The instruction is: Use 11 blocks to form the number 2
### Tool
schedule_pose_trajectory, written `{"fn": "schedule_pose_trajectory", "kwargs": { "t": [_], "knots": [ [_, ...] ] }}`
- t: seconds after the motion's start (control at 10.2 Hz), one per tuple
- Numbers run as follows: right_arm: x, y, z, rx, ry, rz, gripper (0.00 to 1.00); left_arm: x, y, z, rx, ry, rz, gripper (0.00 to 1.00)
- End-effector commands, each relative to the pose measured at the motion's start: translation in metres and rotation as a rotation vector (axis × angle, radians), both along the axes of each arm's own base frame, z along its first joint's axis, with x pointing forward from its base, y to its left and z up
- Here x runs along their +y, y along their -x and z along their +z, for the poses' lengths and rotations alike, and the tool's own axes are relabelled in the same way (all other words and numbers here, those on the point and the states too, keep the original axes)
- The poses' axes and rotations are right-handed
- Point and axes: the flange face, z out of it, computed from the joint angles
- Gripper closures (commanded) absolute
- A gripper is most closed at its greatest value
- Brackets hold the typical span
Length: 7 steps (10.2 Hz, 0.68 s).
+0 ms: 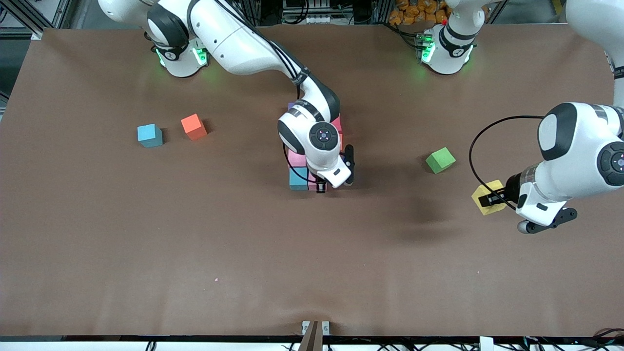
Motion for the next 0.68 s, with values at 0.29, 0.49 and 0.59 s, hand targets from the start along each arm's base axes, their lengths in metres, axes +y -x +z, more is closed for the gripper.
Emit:
{"fn": "schedule_pose_trajectory", "kwargs": {
  "t": [0.29, 0.49, 0.59],
  "knots": [
    [-0.0015, -0.005, -0.0005, -0.009, 0.027, 0.085, 0.48, -0.0056, 0.0038, 0.0113, 0.007, 0.01, 0.088, 0.57],
    [-0.0014, -0.0049, -0.0005, -0.008, 0.026, 0.086, 0.48, -0.0086, 0.004, 0.0105, 0.011, 0.009, 0.111, 0.57],
    [-0.0016, -0.0046, -0.0012, -0.006, 0.026, 0.086, 0.48, -0.0105, 0.0043, 0.0104, 0.013, 0.008, 0.116, 0.57]
  ]
}}
